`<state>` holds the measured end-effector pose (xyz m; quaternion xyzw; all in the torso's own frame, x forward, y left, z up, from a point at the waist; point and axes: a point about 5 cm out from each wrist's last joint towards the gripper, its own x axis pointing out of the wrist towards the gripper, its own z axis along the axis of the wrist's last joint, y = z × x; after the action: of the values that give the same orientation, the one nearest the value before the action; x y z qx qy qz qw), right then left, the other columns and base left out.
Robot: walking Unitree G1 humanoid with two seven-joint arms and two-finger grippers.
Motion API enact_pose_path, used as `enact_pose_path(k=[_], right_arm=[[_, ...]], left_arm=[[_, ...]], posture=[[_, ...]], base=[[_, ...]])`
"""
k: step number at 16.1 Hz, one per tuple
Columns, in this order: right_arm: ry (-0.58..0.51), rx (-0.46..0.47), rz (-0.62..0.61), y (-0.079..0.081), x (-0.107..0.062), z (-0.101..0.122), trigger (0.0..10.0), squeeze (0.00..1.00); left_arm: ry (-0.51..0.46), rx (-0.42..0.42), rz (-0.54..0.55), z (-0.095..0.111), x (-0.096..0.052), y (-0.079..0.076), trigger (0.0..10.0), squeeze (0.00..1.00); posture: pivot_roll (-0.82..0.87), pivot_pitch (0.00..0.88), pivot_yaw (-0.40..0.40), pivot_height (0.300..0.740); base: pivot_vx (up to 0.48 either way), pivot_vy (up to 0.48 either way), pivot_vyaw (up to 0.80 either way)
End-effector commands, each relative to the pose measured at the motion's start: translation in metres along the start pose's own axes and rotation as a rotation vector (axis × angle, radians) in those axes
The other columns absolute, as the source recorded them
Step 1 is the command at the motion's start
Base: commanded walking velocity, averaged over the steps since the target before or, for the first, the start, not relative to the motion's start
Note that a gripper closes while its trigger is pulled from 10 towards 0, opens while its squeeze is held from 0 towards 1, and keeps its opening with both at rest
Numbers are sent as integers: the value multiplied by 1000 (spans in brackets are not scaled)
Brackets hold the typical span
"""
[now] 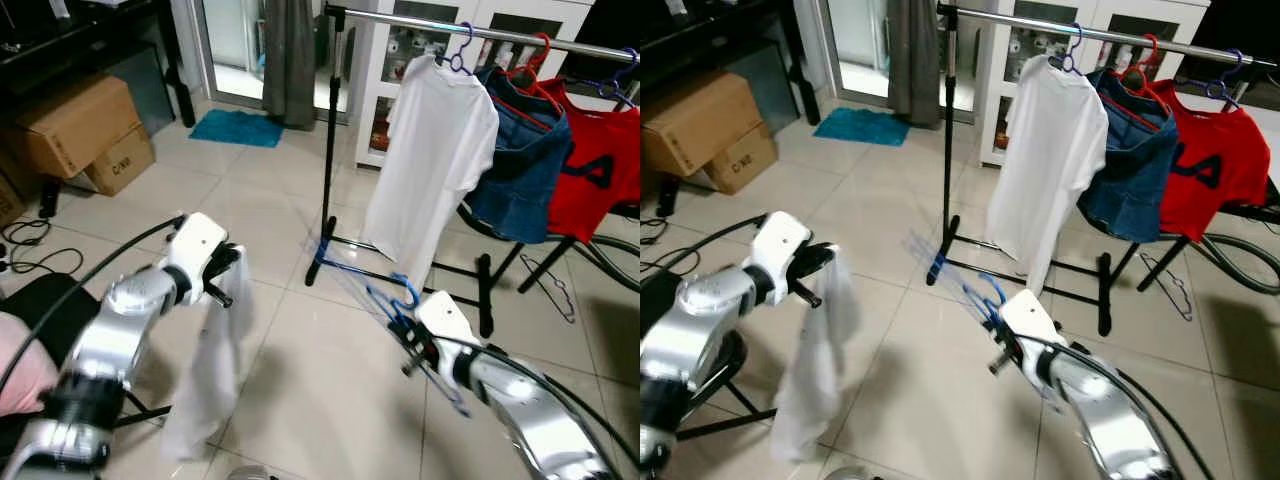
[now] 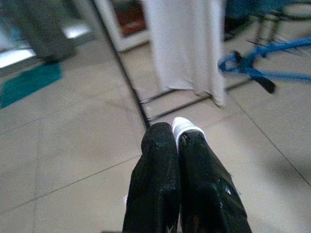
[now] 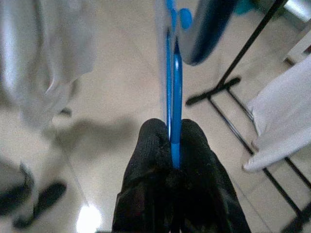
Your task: Hang hanger
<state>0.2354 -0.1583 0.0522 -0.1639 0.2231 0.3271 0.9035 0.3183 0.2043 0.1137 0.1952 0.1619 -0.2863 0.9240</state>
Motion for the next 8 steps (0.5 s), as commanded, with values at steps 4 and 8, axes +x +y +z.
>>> enact_pose_path(k=[4, 8], right_arm=[[167, -77, 126, 11, -13, -13, 10000, 0], [190, -49, 96, 19, -8, -13, 10000, 0]], left_arm=[[14, 173, -131, 19, 19, 14, 0, 0], [37, 137, -103, 24, 32, 21, 0, 0]], posture=[[60, 22, 10, 740], [41, 70, 45, 740]], base=[[0, 0, 0], [0, 0, 0]])
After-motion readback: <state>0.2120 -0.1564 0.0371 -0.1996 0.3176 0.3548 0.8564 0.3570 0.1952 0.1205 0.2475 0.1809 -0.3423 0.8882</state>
